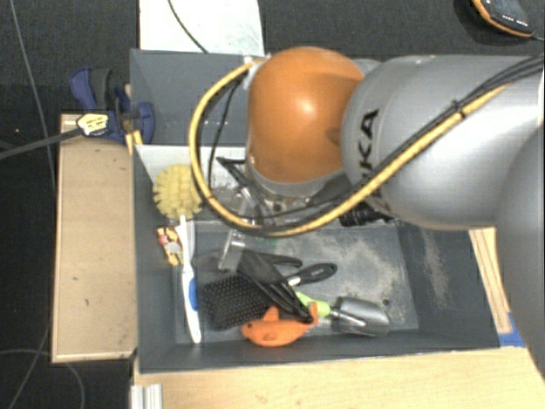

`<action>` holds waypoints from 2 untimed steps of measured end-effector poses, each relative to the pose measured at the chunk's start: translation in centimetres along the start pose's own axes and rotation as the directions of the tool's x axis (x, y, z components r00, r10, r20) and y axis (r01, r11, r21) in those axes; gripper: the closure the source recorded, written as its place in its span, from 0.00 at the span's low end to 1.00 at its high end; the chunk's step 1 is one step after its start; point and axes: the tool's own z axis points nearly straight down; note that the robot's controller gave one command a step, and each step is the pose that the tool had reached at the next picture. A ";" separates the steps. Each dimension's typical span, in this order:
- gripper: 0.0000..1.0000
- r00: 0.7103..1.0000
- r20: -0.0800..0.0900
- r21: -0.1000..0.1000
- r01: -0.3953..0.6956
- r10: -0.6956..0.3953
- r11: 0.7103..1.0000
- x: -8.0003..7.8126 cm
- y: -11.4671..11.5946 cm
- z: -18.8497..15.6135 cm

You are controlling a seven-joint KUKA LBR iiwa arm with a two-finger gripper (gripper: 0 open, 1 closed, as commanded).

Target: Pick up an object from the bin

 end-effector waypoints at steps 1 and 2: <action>0.00 0.972 -0.003 0.001 0.234 -0.234 0.972 0.8 -0.6 9.6; 0.00 0.979 -0.003 0.001 0.204 -0.204 0.979 0.2 0.2 3.9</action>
Offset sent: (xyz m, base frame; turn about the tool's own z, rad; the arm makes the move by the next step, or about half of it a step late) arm 0.0093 0.0123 0.0798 -0.0492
